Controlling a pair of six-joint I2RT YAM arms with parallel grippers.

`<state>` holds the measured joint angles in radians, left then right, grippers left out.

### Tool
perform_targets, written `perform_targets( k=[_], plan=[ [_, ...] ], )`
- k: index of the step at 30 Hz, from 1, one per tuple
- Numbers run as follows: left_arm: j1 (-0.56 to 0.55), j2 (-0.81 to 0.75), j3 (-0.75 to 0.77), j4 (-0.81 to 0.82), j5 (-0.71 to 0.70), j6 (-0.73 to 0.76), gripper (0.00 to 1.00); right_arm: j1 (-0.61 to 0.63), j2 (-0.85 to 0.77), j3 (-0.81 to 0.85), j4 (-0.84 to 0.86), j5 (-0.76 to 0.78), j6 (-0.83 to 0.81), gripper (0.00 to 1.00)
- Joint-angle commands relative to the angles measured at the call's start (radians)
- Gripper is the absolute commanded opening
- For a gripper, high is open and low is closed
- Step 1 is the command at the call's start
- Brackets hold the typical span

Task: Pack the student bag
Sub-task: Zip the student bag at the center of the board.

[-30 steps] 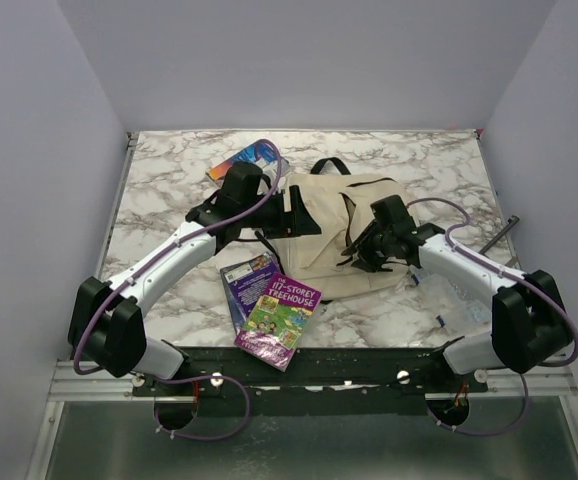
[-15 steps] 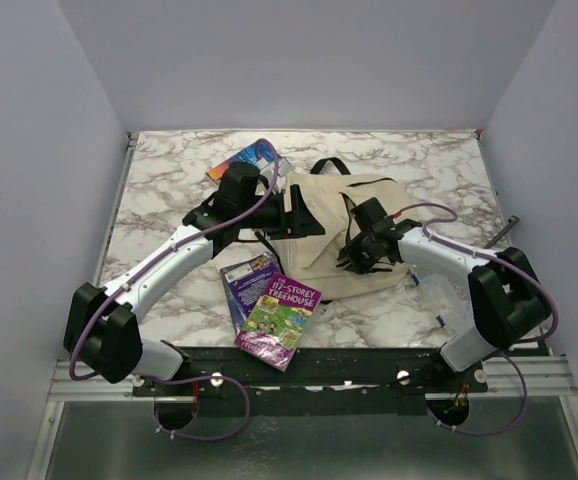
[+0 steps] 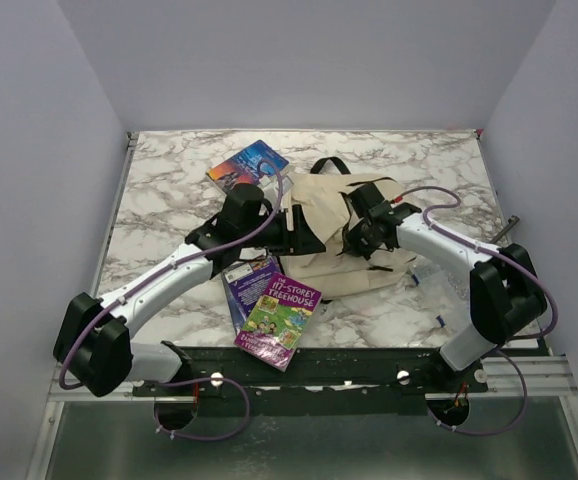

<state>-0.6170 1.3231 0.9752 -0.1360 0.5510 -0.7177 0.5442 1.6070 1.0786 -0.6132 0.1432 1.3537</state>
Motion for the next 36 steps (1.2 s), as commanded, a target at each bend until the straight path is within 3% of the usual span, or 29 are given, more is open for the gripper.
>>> perform_targets(
  k=[1,9,14,18,26,36],
  plan=[
    [-0.077,-0.059,-0.069,0.131,-0.144,0.015,0.69,0.007,-0.021,0.073,-0.045,-0.005,-0.076,0.01],
    [-0.12,0.036,-0.204,0.361,-0.222,-0.125,0.65,-0.006,0.006,0.12,-0.006,-0.136,-0.047,0.01],
    [-0.216,0.097,-0.177,0.385,-0.368,-0.047,0.67,-0.04,0.005,0.129,0.003,-0.216,-0.018,0.01],
    [-0.332,0.101,-0.161,0.386,-0.635,0.137,0.71,-0.069,0.006,0.127,-0.004,-0.285,0.018,0.01],
    [-0.594,0.319,-0.083,0.486,-1.037,0.741,0.78,-0.114,0.017,0.152,-0.033,-0.365,0.043,0.01],
    [-0.618,0.499,0.011,0.486,-1.178,0.961,0.8,-0.123,0.008,0.173,-0.077,-0.386,0.05,0.01]
  ],
)
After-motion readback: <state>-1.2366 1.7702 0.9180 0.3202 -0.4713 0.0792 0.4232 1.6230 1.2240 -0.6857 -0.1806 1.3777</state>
